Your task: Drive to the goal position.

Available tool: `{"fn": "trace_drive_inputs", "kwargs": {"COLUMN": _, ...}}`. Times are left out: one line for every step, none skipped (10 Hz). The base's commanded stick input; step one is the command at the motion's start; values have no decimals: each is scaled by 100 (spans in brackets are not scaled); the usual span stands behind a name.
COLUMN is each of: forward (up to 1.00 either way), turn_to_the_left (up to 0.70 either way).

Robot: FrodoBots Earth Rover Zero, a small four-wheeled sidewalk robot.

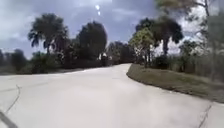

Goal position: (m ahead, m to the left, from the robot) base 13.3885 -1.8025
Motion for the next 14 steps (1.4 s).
{"fn": "trace_drive_inputs", "kwargs": {"forward": 85, "turn_to_the_left": 0}}
{"fn": "trace_drive_inputs", "kwargs": {"forward": 85, "turn_to_the_left": 0}}
{"fn": "trace_drive_inputs", "kwargs": {"forward": 85, "turn_to_the_left": 0}}
{"fn": "trace_drive_inputs", "kwargs": {"forward": 85, "turn_to_the_left": 0}}
{"fn": "trace_drive_inputs", "kwargs": {"forward": 85, "turn_to_the_left": 0}}
{"fn": "trace_drive_inputs", "kwargs": {"forward": 85, "turn_to_the_left": 0}}
{"fn": "trace_drive_inputs", "kwargs": {"forward": 85, "turn_to_the_left": 0}}
{"fn": "trace_drive_inputs", "kwargs": {"forward": 85, "turn_to_the_left": 0}}
{"fn": "trace_drive_inputs", "kwargs": {"forward": 85, "turn_to_the_left": 0}}
{"fn": "trace_drive_inputs", "kwargs": {"forward": 85, "turn_to_the_left": 0}}
{"fn": "trace_drive_inputs", "kwargs": {"forward": 85, "turn_to_the_left": 0}}
{"fn": "trace_drive_inputs", "kwargs": {"forward": 85, "turn_to_the_left": 0}}
{"fn": "trace_drive_inputs", "kwargs": {"forward": 85, "turn_to_the_left": 0}}
{"fn": "trace_drive_inputs", "kwargs": {"forward": 85, "turn_to_the_left": 0}}
